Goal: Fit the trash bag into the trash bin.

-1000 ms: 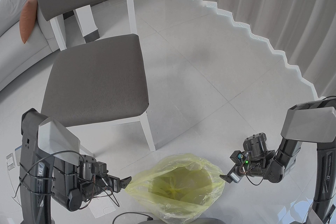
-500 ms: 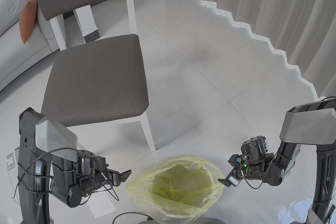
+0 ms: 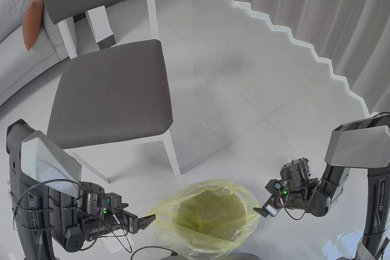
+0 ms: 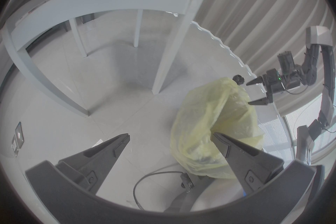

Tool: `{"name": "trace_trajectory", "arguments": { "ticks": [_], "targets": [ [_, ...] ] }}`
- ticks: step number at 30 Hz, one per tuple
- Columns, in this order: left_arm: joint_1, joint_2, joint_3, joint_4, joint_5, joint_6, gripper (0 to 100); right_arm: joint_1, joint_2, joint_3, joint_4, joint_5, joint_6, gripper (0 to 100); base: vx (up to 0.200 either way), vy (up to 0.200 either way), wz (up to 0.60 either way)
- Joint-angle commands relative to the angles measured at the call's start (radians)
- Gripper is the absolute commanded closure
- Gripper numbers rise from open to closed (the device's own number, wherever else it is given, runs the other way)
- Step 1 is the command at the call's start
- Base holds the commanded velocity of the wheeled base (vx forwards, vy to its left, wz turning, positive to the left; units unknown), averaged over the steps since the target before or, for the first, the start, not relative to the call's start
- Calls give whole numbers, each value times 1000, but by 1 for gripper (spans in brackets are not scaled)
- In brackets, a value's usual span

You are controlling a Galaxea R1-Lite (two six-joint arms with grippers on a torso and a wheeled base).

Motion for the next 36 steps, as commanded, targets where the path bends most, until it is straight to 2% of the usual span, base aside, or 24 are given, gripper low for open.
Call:
{"name": "trace_trajectory", "arguments": {
  "ticks": [1,8,16,24,29,34,36],
  "targets": [
    [-31,62,5,-18,8,3,0,1,-2,9,-21,0,0,0,0,0,0],
    [-30,233,-98,-18,151,55,0,1,1,17,-39,1,2,0,0,0,0],
    [-64,277,-253,2,163,73,0,1,1,48,-62,3,-4,0,0,0,0],
    [-119,245,-365,152,163,67,0,7,4,46,-61,3,-7,0,0,0,0],
    [-113,240,-340,119,163,58,0,1,2,59,-61,3,-7,0,0,0,0],
    [-82,220,-219,-7,160,56,0,-19,2,68,-55,3,-17,0,0,0,0],
    [-79,217,-196,-18,157,56,0,-33,4,65,-51,3,-23,0,0,0,0]
  ]
}}
